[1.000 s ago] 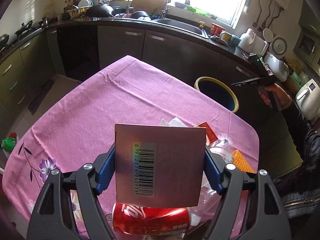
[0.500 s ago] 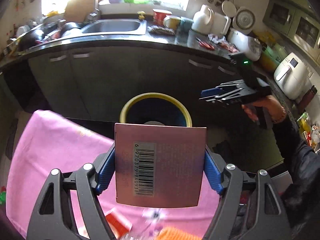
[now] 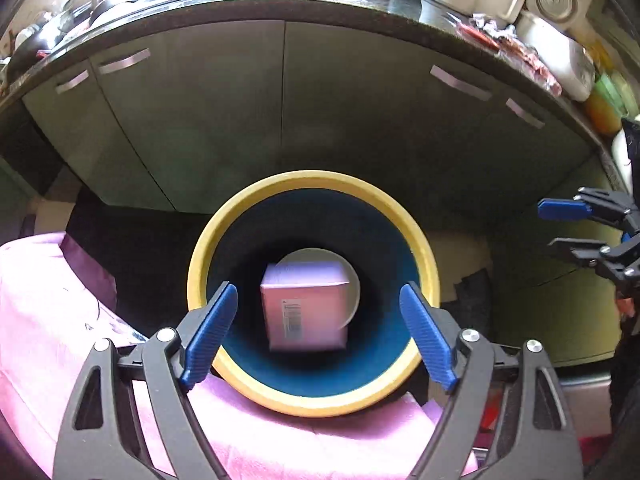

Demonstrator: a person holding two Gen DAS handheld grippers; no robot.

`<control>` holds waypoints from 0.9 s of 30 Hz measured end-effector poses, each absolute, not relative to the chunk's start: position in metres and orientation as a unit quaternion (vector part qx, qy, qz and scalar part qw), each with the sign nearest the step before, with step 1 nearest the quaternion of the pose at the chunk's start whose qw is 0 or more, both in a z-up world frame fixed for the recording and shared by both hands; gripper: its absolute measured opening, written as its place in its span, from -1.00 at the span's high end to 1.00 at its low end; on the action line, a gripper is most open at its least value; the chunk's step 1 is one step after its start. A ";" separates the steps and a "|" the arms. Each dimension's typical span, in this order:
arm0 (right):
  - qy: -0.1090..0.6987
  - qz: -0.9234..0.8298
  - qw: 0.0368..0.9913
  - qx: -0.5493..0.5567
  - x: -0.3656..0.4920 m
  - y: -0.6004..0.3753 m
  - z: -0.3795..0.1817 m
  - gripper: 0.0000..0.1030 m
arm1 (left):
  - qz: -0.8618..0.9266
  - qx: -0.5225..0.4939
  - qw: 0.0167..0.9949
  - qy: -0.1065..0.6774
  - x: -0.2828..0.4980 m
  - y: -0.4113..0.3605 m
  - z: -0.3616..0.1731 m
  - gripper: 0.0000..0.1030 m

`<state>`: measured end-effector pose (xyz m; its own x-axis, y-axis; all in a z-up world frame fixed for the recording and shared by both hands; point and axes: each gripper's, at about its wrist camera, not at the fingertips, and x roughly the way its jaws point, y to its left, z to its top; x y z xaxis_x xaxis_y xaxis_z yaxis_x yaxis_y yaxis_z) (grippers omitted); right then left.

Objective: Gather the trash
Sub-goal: 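Carry the pink box over the bin and open the left gripper, then move the right gripper back to the red-and-white milk carton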

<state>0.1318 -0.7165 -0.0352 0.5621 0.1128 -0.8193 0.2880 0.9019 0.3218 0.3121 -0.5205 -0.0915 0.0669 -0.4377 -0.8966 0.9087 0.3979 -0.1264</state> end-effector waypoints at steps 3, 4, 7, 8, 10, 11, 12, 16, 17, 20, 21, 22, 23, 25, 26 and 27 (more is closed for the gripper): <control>0.466 -0.043 0.860 0.205 0.137 -0.709 -0.034 -0.08 | -0.501 0.222 0.702 0.455 0.306 -0.491 -0.060 -0.56; 0.467 -0.035 0.861 0.200 0.140 -0.704 -0.033 -0.08 | -0.506 0.204 0.709 0.448 0.304 -0.477 -0.045 -0.60; 0.470 -0.002 0.865 0.176 0.150 -0.678 -0.031 -0.08 | -0.513 0.148 0.738 0.412 0.294 -0.421 0.002 -0.70; 0.472 0.012 0.866 0.164 0.155 -0.667 -0.030 -0.08 | -0.509 0.135 0.752 0.396 0.290 -0.399 0.017 -0.71; 0.474 0.044 0.869 0.136 0.165 -0.639 -0.027 -0.08 | -0.502 0.110 0.776 0.366 0.279 -0.352 0.042 -0.75; 0.475 0.063 0.869 0.120 0.171 -0.624 -0.025 -0.08 | -0.489 0.102 0.792 0.351 0.273 -0.326 0.052 -0.78; 0.475 0.081 0.870 0.105 0.177 -0.608 -0.023 -0.08 | -0.472 0.098 0.807 0.342 0.269 -0.303 0.060 -0.79; 0.464 0.162 0.870 0.034 0.198 -0.542 -0.015 -0.08 | -0.417 0.050 0.848 0.323 0.247 -0.209 0.074 -0.83; 0.460 0.183 0.869 0.014 0.204 -0.525 -0.014 -0.08 | -0.398 0.039 0.858 0.321 0.241 -0.186 0.074 -0.84; 0.450 0.239 0.860 -0.035 0.218 -0.477 -0.014 -0.08 | -0.345 0.022 0.885 0.312 0.220 -0.129 0.067 -0.84; 0.449 0.257 0.854 -0.053 0.224 -0.462 -0.015 -0.08 | -0.327 0.018 0.892 0.313 0.213 -0.111 0.064 -0.84; 0.450 0.271 0.848 -0.068 0.230 -0.448 -0.017 -0.08 | -0.311 0.012 0.898 0.312 0.206 -0.096 0.059 -0.84; 0.452 0.286 0.841 -0.083 0.237 -0.436 -0.020 -0.08 | -0.300 0.006 0.902 0.311 0.206 -0.078 0.057 -0.84; 0.456 0.310 0.826 -0.118 0.245 -0.410 -0.026 -0.08 | -0.272 -0.008 0.911 0.310 0.197 -0.052 0.049 -0.85; 0.458 0.317 0.819 -0.136 0.248 -0.402 -0.030 -0.08 | -0.261 -0.014 0.914 0.309 0.191 -0.042 0.045 -0.85; 0.460 0.325 0.811 -0.155 0.252 -0.394 -0.036 -0.08 | -0.253 -0.019 0.917 0.308 0.190 -0.028 0.041 -0.85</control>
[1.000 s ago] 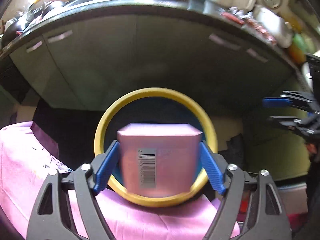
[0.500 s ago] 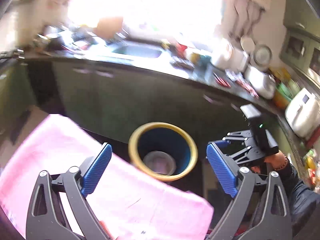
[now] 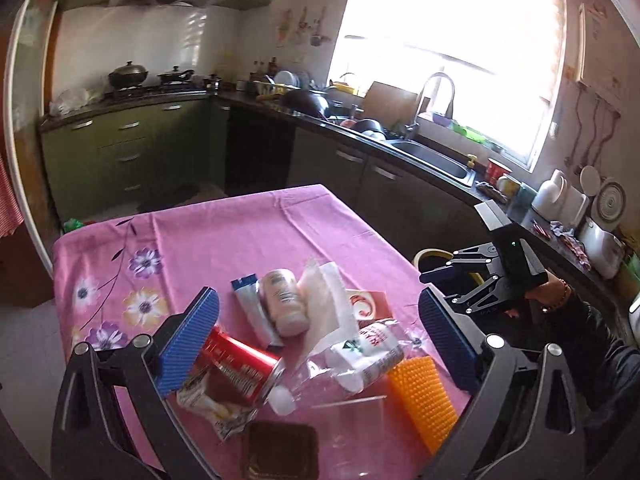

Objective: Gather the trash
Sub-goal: 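Move the right gripper back to the red-and-white milk carton, then grasp the milk carton with the right gripper and drop it into the bin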

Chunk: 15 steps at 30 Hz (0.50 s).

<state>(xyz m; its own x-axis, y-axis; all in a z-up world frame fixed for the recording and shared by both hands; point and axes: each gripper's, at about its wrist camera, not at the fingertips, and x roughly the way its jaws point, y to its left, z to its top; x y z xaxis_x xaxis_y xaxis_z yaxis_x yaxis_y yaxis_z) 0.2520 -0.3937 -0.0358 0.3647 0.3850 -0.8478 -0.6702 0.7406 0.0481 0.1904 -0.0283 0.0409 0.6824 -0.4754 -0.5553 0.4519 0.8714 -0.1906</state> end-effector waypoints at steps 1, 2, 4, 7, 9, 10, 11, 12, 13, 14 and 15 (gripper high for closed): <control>0.462 0.332 0.805 -0.166 0.254 -0.385 -0.041 -0.08 | -0.243 -0.022 0.920 0.308 0.184 -0.020 0.037 -0.86; 0.464 0.339 0.800 -0.173 0.256 -0.378 -0.043 -0.08 | -0.235 -0.024 0.922 0.308 0.179 -0.015 0.034 -0.86; 0.466 0.353 0.790 -0.181 0.262 -0.370 -0.050 -0.08 | -0.225 -0.029 0.923 0.312 0.175 -0.004 0.028 -0.86; 0.467 0.367 0.780 -0.198 0.263 -0.362 -0.057 -0.13 | -0.219 -0.043 0.921 0.321 0.172 0.005 0.020 -0.87; 0.463 0.372 0.776 -0.211 0.264 -0.357 -0.061 -0.21 | -0.216 -0.052 0.919 0.325 0.172 0.007 0.014 -0.87; 0.461 0.375 0.775 -0.216 0.264 -0.355 -0.062 -0.23 | -0.215 -0.055 0.919 0.327 0.172 0.009 0.011 -0.87; 0.460 0.377 0.773 -0.221 0.267 -0.353 -0.064 -0.23 | -0.214 -0.059 0.918 0.329 0.173 0.009 0.009 -0.87; 0.459 0.378 0.771 -0.228 0.269 -0.351 -0.066 -0.23 | -0.214 -0.062 0.917 0.331 0.174 0.009 0.007 -0.87; 0.458 0.377 0.770 -0.234 0.272 -0.346 -0.069 -0.23 | -0.214 -0.064 0.916 0.333 0.174 0.009 0.006 -0.87; 0.458 0.377 0.769 -0.239 0.275 -0.344 -0.072 -0.23 | -0.215 -0.065 0.915 0.335 0.176 0.008 0.005 -0.87; 0.457 0.378 0.768 -0.241 0.278 -0.342 -0.073 -0.23 | -0.215 -0.066 0.915 0.336 0.176 0.007 0.004 -0.87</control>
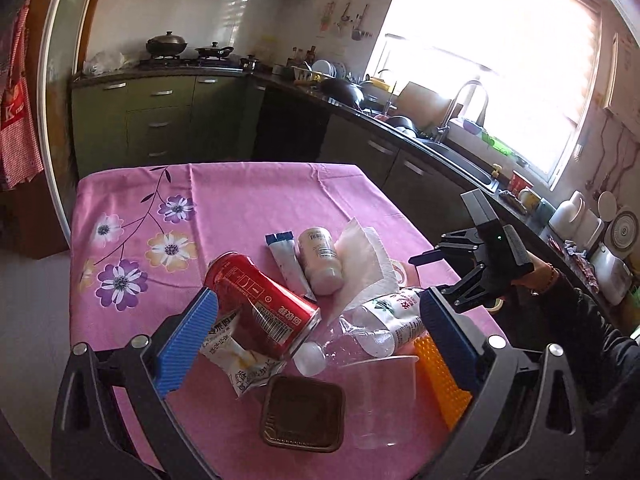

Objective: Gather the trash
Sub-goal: 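Grasp the milk carton with the right gripper and drop it into the bin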

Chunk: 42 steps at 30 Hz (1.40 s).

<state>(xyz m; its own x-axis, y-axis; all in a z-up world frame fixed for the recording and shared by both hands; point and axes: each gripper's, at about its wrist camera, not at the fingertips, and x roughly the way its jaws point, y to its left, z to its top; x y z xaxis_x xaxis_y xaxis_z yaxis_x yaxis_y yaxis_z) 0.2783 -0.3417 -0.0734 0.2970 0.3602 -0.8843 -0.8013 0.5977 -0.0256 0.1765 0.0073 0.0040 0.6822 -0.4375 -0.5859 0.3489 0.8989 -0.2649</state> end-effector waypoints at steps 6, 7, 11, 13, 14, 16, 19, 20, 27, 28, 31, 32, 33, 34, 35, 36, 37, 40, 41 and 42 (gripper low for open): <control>0.447 0.395 0.766 -0.239 0.301 -0.330 -0.082 -0.23 | -0.218 -0.067 0.910 0.345 0.182 0.002 -0.003 -0.87; 0.445 0.400 0.765 -0.236 0.304 -0.328 -0.083 -0.23 | -0.219 -0.066 0.910 0.347 0.182 0.001 -0.004 -0.87; 0.445 0.419 0.757 -0.233 0.310 -0.321 -0.090 -0.19 | -0.221 -0.067 0.907 0.353 0.182 -0.002 -0.006 -0.87; 0.446 0.421 0.756 -0.227 0.311 -0.321 -0.091 -0.09 | -0.222 -0.067 0.906 0.354 0.182 -0.002 -0.007 -0.87; 0.446 0.420 0.758 -0.224 0.312 -0.323 -0.090 -0.07 | -0.222 -0.066 0.906 0.354 0.181 -0.003 -0.007 -0.87; 0.448 0.414 0.763 -0.215 0.312 -0.330 -0.088 -0.04 | -0.223 -0.066 0.906 0.354 0.181 -0.002 -0.007 -0.87; 0.455 0.404 0.769 -0.198 0.308 -0.345 -0.083 -0.02 | -0.225 -0.068 0.906 0.353 0.180 -0.002 -0.007 -0.87; 0.457 0.398 0.771 -0.195 0.306 -0.351 -0.081 -0.02 | -0.226 -0.071 0.905 0.353 0.180 -0.001 -0.007 -0.87; 0.448 0.351 0.807 -0.156 0.270 -0.400 -0.052 -0.01 | -0.242 -0.068 0.903 0.347 0.175 -0.008 -0.004 -0.87; 0.443 0.341 0.816 -0.148 0.263 -0.409 -0.045 -0.01 | -0.244 -0.067 0.903 0.347 0.175 -0.009 -0.004 -0.87; 0.437 0.287 0.844 -0.121 0.246 -0.444 -0.030 -0.01 | -0.251 -0.064 0.902 0.344 0.171 -0.013 -0.002 -0.87; 0.439 0.262 0.852 -0.116 0.242 -0.457 -0.028 -0.01 | -0.253 -0.061 0.902 0.343 0.169 -0.014 -0.001 -0.87; 0.444 0.234 0.858 -0.108 0.238 -0.472 -0.027 -0.01 | -0.255 -0.059 0.903 0.342 0.168 -0.015 0.000 -0.87; 0.451 0.207 0.862 -0.099 0.235 -0.487 -0.029 -0.01 | -0.256 -0.057 0.903 0.341 0.166 -0.016 0.000 -0.87; 0.459 0.180 0.865 -0.090 0.231 -0.504 -0.031 -0.01 | -0.257 -0.055 0.903 0.341 0.165 -0.017 0.001 -0.87; 0.469 0.154 0.866 -0.082 0.229 -0.518 -0.036 -0.01 | -0.257 -0.053 0.902 0.341 0.163 -0.018 0.001 -0.87; 0.479 0.130 0.865 -0.075 0.226 -0.533 -0.041 -0.01 | -0.258 -0.052 0.902 0.342 0.162 -0.019 0.001 -0.87; 0.502 0.075 0.860 -0.055 0.221 -0.570 -0.059 -0.01 | -0.258 -0.046 0.901 0.346 0.159 -0.022 0.001 -0.87; 0.508 0.060 0.858 -0.048 0.223 -0.581 -0.066 -0.01 | -0.257 -0.043 0.901 0.348 0.158 -0.024 0.001 -0.87; 0.513 0.046 0.856 -0.042 0.225 -0.589 -0.072 -0.01 | -0.256 -0.040 0.900 0.349 0.157 -0.026 0.001 -0.87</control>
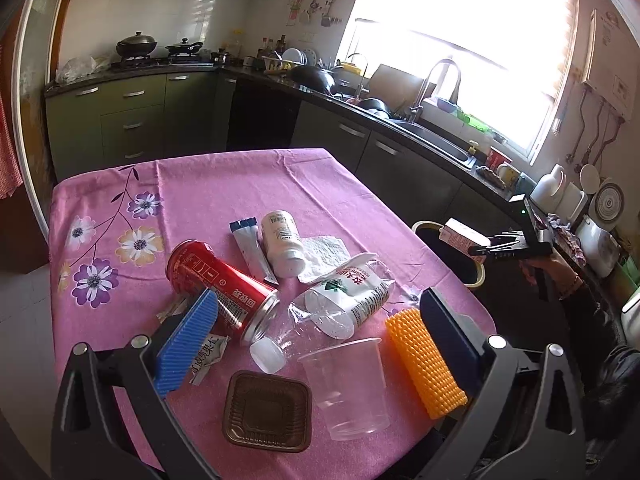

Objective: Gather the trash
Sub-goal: 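Grasp the milk carton with the right gripper and drop it into the bin, then grasp the clear plastic cup with the left gripper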

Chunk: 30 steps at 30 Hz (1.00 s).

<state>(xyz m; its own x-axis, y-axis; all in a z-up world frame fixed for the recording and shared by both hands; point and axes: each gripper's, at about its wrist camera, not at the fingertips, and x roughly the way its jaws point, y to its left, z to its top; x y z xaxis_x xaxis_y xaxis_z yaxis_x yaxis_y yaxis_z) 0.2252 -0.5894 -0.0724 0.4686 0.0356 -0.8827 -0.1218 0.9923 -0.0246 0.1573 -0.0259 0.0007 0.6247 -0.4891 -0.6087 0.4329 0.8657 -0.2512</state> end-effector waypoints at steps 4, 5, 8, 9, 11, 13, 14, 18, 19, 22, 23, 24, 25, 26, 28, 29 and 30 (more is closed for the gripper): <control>0.523 0.011 0.852 -0.021 0.237 -0.614 -0.099 -0.07 | -0.251 -0.030 0.898 0.359 0.156 -0.030 0.000 -0.87; 0.526 0.002 0.850 -0.019 0.239 -0.621 -0.105 -0.17 | -0.248 -0.026 0.898 0.363 0.156 -0.032 0.000 -0.87; 0.523 -0.029 0.852 -0.016 0.243 -0.631 -0.113 -0.41 | -0.240 -0.016 0.893 0.381 0.157 -0.037 -0.004 -0.87; 0.520 -0.029 0.853 -0.005 0.242 -0.633 -0.112 -0.41 | -0.237 -0.012 0.890 0.390 0.158 -0.039 -0.007 -0.87; 0.514 -0.030 0.857 0.006 0.238 -0.632 -0.110 -0.41 | -0.232 -0.006 0.883 0.409 0.160 -0.044 -0.014 -0.87; 0.510 -0.031 0.860 0.008 0.234 -0.629 -0.106 -0.41 | -0.226 0.000 0.875 0.429 0.162 -0.049 -0.021 -0.87; 0.509 -0.031 0.860 0.011 0.231 -0.628 -0.104 -0.41 | -0.224 0.001 0.871 0.437 0.163 -0.052 -0.024 -0.87; 0.501 -0.023 0.865 0.019 0.221 -0.618 -0.095 -0.41 | -0.221 0.008 0.856 0.467 0.165 -0.066 -0.036 -0.87; 0.499 -0.021 0.866 0.021 0.221 -0.615 -0.092 -0.41 | -0.221 0.007 0.852 0.474 0.166 -0.069 -0.038 -0.87; 0.489 -0.010 0.872 0.024 0.213 -0.606 -0.083 -0.41 | -0.225 0.011 0.833 0.505 0.166 -0.082 -0.046 -0.87; 0.487 -0.008 0.873 0.024 0.211 -0.604 -0.081 -0.41 | -0.225 0.013 0.826 0.517 0.166 -0.086 -0.049 -0.87; 0.486 -0.005 0.874 0.024 0.209 -0.601 -0.079 -0.41 | -0.225 0.015 0.819 0.528 0.166 -0.091 -0.052 -0.87; 0.484 0.000 0.875 0.025 0.207 -0.598 -0.077 -0.41 | -0.225 0.017 0.813 0.536 0.166 -0.095 -0.054 -0.87; 0.483 0.004 0.875 0.026 0.206 -0.595 -0.076 -0.41 | -0.226 0.018 0.807 0.545 0.166 -0.098 -0.056 -0.87; 0.482 0.009 0.876 0.025 0.201 -0.590 -0.073 -0.41 | -0.225 0.018 0.796 0.561 0.166 -0.104 -0.061 -0.87; 0.481 0.011 0.877 0.024 0.201 -0.587 -0.073 -0.41 | -0.223 0.020 0.793 0.566 0.167 -0.106 -0.062 -0.87; 0.479 0.014 0.877 0.023 0.200 -0.585 -0.072 -0.41 | -0.222 0.022 0.791 0.570 0.167 -0.109 -0.064 -0.87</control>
<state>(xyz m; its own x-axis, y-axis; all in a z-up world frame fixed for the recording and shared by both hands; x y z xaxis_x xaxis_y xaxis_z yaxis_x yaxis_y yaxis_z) 0.2001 -0.5847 -0.0723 0.5399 0.0468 -0.8404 -0.0026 0.9985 0.0539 0.1673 -0.1087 -0.0635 0.2516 -0.3255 -0.9115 0.3767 0.9004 -0.2175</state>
